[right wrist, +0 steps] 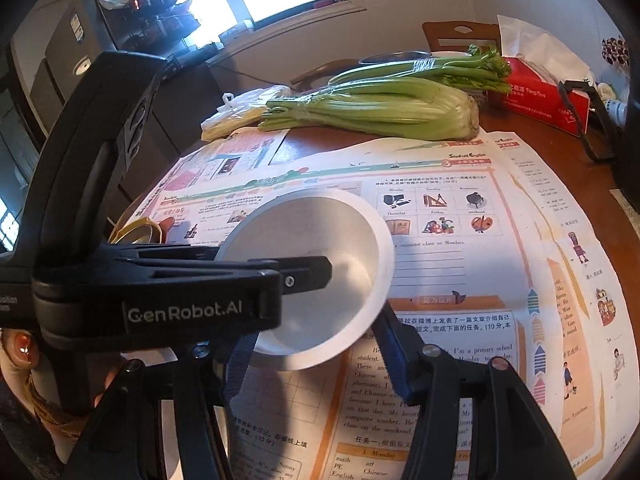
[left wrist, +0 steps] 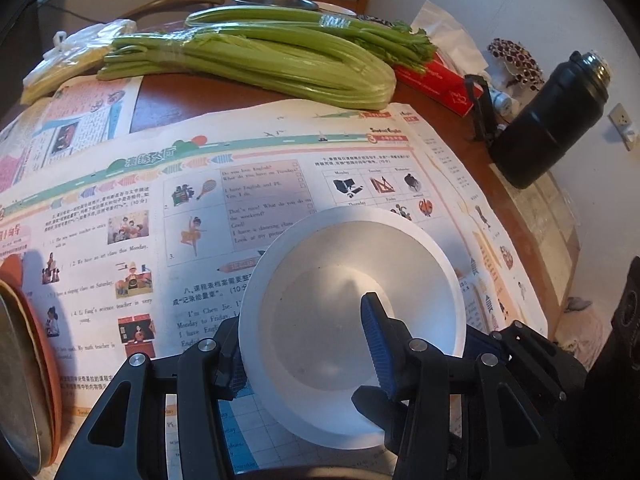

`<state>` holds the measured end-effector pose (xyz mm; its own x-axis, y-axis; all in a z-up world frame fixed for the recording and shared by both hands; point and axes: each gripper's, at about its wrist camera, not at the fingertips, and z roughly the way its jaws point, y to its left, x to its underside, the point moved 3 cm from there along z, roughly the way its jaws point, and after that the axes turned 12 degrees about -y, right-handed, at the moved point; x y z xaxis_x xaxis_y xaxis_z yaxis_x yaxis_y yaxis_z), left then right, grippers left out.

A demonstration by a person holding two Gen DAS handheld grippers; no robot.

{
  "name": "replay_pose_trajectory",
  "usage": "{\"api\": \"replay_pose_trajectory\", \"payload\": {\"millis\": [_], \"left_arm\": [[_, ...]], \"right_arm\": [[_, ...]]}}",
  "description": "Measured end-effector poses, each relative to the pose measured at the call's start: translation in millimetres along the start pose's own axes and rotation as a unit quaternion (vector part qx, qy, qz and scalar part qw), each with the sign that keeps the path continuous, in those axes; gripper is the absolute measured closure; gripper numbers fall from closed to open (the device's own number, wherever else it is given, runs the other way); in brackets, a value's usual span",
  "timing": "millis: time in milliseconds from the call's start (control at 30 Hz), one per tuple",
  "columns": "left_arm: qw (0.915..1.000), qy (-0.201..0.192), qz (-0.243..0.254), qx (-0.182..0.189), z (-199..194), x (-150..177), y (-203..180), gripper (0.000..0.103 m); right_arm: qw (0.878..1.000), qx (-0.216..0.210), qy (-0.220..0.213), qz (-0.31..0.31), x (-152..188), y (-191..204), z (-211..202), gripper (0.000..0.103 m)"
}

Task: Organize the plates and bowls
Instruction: 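Lift the red-printed cup and carry it over the steel bowl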

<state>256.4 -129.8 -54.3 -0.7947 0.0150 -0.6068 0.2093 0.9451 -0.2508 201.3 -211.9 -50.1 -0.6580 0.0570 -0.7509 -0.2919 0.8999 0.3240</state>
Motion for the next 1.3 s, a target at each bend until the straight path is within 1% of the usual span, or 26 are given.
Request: {"api": "replay_pose_trajectory", "payload": {"millis": [233, 867, 1300], "left_arm": [[0.9995, -0.026, -0.009, 0.017, -24, 0, 1, 0.052], [0.9971, -0.073, 0.001, 0.022, -86, 5, -13, 0.052], [0.9941, -0.107, 0.006, 0.016, -132, 9, -19, 0.052]], "right_arm": [[1.000, 0.001, -0.019, -0.015, -5, 13, -15, 0.045], [0.997, -0.004, -0.061, -0.040, -14, 42, -61, 0.045], [0.994, -0.013, -0.092, -0.059, -18, 68, -97, 0.045]]}}
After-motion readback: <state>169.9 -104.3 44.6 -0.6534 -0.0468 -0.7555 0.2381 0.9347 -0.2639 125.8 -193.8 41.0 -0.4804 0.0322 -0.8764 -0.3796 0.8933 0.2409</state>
